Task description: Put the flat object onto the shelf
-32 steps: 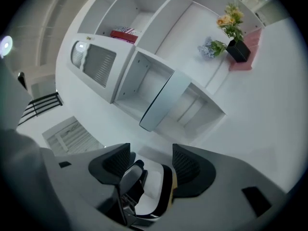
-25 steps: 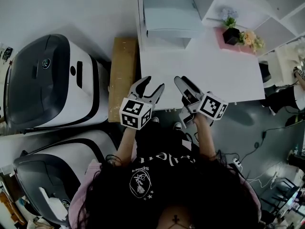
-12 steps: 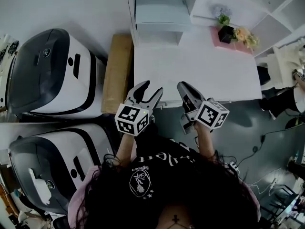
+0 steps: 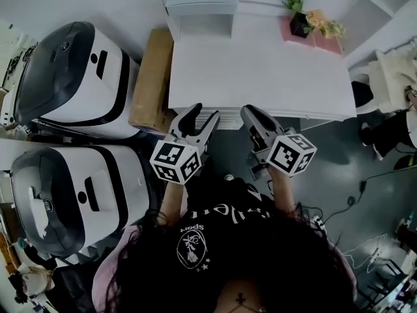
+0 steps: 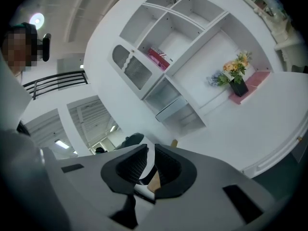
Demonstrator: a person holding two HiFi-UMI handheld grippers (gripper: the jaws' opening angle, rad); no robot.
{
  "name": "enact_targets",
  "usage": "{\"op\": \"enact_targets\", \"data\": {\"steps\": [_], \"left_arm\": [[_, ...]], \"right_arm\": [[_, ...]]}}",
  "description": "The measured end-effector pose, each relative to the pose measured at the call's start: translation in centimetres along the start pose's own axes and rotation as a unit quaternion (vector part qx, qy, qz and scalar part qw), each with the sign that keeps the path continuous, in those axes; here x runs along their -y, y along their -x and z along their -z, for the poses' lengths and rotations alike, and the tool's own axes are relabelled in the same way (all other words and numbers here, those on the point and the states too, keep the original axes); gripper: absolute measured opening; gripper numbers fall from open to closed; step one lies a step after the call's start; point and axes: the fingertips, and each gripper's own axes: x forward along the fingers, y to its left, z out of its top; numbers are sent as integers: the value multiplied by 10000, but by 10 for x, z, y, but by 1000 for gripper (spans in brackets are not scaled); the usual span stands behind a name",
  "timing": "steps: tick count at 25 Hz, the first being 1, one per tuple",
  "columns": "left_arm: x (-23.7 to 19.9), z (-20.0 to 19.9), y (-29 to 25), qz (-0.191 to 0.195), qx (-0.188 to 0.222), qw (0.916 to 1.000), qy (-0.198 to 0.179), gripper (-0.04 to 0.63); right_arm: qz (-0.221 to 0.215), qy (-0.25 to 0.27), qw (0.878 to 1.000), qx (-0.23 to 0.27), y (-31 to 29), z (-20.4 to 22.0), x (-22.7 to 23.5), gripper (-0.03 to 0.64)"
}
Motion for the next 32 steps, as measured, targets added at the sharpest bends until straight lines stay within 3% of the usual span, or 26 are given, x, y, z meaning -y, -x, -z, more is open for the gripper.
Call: {"op": "enact_targets", "data": {"steps": [6, 12, 18, 26, 32], "left_arm": [[47, 21, 35, -207, -62, 9997, -58, 215], [58, 21, 63, -311, 72, 9995, -75, 158], [66, 29, 74, -312, -93, 9994, -107, 124], [65, 33, 93, -185, -186, 9997, -21, 60], [38, 44, 164, -2, -216, 9998, 20, 43]], "right_arm": [[-357, 87, 9993, -37, 46, 14, -17, 77], [-538, 104, 9984, -117, 57, 35, -32, 77], [-633, 55, 9977, -248, 59, 50, -43, 77], [-458, 243, 9984, -215, 53, 60, -56, 77], [-241, 398, 9988, -144, 43, 109, -112, 77]]}}
